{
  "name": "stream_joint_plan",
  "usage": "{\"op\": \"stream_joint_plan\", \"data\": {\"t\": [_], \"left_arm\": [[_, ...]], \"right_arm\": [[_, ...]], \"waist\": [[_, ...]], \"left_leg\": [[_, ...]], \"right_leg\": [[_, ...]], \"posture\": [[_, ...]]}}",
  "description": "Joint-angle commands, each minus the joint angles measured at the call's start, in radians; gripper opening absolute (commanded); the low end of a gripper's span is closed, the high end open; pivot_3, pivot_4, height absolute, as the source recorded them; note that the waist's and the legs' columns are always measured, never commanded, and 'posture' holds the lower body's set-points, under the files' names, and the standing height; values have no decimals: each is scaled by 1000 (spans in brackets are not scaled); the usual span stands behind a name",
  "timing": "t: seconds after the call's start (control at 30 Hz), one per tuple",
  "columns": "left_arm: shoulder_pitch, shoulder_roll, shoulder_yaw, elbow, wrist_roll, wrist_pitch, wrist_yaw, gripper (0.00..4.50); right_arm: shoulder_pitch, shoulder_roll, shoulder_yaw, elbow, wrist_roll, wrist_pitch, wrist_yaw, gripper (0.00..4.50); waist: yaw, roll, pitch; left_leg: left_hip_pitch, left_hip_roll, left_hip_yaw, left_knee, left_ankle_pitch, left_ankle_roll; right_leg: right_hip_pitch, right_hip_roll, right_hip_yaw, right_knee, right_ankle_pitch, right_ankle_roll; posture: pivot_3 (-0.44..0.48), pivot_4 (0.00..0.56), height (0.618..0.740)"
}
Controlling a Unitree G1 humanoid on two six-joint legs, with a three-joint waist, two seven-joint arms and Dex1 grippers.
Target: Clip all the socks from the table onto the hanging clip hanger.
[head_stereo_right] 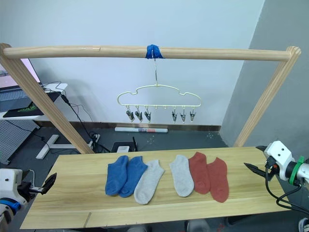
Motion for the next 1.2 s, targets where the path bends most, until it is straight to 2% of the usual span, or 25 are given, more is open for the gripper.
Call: {"op": "stream_joint_plan", "data": {"t": [0.03, 0.4, 0.6, 0.83, 1.0, 1.1, 1.17, 1.2], "left_arm": [[6, 10, 24, -44, -5, -12, -5, 4500], [16, -6, 57, -92, -76, -39, -58, 4500], [17, -2, 37, -108, -35, -82, -48, 4500], [-39, -72, -9, -176, -11, -76, 28, 4500], [-133, -181, -115, -328, -26, 31, 110, 4500], [-196, -234, -147, -366, -16, 85, 185, 4500], [-222, -243, -157, -382, -19, 115, 198, 4500], [-258, -262, -189, -390, -14, 108, 202, 4500]], "right_arm": [[-5, -4, -19, -18, -4, -10, -5, 4466], [-7, 4, -16, -48, 2, 11, -13, 4466], [-6, 7, -14, -62, 2, 21, -15, 4466], [3, 14, -19, -100, 4, 43, -34, 4466], [26, 25, -49, -268, 64, 132, -59, 4466], [28, 36, -58, -377, 102, 191, -71, 4466], [29, 41, -61, -442, 127, 233, -80, 4466], [22, 45, -52, -505, 158, 269, -87, 4466]], "waist": [[0, 0, 0], [2, 3, -4], [2, 3, -5], [2, 4, -4], [1, 4, -2], [-1, 4, 4], [-3, 2, 7], [-7, 2, 16]], "left_leg": [[0, 0, 0, 0, 0, 0], [1, 0, 0, 0, 0, 0], [1, 0, 0, 0, 0, 0], [3, 0, 0, 0, 0, 0], [4, 0, 1, 0, 0, 0], [8, 1, 1, 0, 0, 0], [9, 2, 0, 0, 0, 0], [9, 2, 0, 0, 0, 0]], "right_leg": [[0, 0, 0, 0, 0, 0], [0, 0, 0, 0, 0, 0], [1, 0, 1, 0, 0, 0], [2, 0, 1, 0, 0, 0], [4, 1, 2, 0, 0, 0], [7, 2, 2, 1, 0, 0], [8, 3, 2, 1, 0, 0], [8, 4, 3, 1, 0, 0]], "posture": [[-18, 32, 740], [-20, 33, 740], [-23, 39, 740], [-46, 49, 740], [-93, 70, 740], [-105, 79, 740], [-153, 115, 740], [-153, 115, 740]]}}
